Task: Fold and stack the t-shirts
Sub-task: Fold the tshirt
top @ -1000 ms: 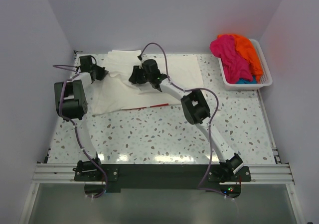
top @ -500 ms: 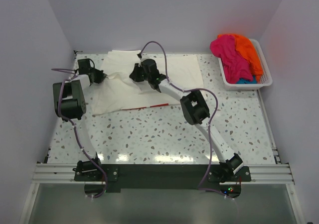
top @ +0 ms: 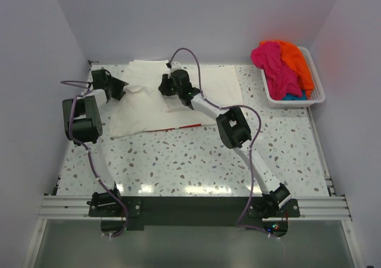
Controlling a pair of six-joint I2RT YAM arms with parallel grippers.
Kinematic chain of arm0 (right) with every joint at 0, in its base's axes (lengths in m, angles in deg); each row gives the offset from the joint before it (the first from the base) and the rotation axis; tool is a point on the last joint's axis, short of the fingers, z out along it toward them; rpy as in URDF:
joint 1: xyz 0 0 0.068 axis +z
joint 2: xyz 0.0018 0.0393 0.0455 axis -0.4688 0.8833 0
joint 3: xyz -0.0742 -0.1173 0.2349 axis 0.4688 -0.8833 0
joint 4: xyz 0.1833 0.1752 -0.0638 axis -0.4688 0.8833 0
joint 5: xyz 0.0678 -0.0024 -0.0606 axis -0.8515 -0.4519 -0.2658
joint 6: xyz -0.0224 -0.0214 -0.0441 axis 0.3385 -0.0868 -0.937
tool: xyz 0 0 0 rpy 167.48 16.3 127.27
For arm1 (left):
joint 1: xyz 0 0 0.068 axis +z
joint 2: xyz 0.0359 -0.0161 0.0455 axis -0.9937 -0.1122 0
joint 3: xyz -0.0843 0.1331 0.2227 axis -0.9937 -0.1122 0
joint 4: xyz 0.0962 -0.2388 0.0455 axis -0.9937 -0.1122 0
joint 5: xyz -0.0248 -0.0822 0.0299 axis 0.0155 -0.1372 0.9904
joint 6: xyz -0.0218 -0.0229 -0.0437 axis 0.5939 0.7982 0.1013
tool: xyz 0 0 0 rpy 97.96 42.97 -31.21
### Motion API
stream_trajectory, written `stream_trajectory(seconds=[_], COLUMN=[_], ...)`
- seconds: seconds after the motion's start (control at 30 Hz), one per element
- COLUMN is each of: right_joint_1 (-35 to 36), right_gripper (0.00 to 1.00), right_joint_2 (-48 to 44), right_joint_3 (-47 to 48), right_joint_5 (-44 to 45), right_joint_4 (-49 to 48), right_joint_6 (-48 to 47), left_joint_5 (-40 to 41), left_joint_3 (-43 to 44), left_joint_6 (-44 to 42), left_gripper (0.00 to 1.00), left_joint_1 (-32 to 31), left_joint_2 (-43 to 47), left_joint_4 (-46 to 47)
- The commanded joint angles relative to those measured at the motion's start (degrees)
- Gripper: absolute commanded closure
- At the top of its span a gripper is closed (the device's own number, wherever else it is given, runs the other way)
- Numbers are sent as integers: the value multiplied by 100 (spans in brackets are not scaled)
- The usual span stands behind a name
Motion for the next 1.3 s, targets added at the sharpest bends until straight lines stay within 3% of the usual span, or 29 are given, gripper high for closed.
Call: stream_trajectory(seconds=[0.0, 0.17, 0.3, 0.37, 0.47, 0.6, 0.7, 0.8, 0.87, 0.97, 1.07, 1.27], right_joint_1=[-93, -164, -208, -225, -234, -234, -243, -348, -559, -910, -1586, -2369], right_gripper=[69, 38, 23, 21, 16, 16, 17, 18, 23, 24, 27, 33], right_joint_2=[-232, -223, -530, -942, -1785, -3279, -4536, -5661, -6327, -6752, -6877, -6262], right_joint_3=[200, 392, 316, 165, -771, -2538, -4112, -5466, -6456, -7251, -7972, -7852], right_joint_5=[280, 394, 596, 754, 1009, 1571, 2185, 2827, 2768, 2689, 1969, 1265], right_joint_4=[-353, -91, 244, 569, 1017, 1352, 1606, 2168, 2284, 2214, 1959, 1774], right_joint_6=[-259, -347, -391, -374, -208, 222, 557, 1056, 1313, 1410, 1577, 1552], left_joint_5=[-121, -7, 257, 476, 977, 2773, 3577, 3650, 3702, 3729, 3606, 3457], left_joint_3=[160, 20, -331, -725, -1315, -2194, -3090, -3978, -4497, -5025, -5158, -5131], left_joint_6=[-99, -248, -345, -389, -381, -22, 532, 560, 490, 437, 375, 252], left_gripper=[45, 25, 16, 15, 14, 15, 17, 20, 22, 23, 23, 20], left_joint_1=[90, 99, 99, 90, 3, -750, -1374, -1535, -1536, -1536, -1536, -1343], left_joint_2=[130, 498, 1060, 1559, 2360, 3547, 4496, 5217, 5631, 6001, 6002, 5562], left_joint_4=[384, 341, 130, -98, -862, -2004, -2620, -2657, -2613, -2306, -2050, -1664])
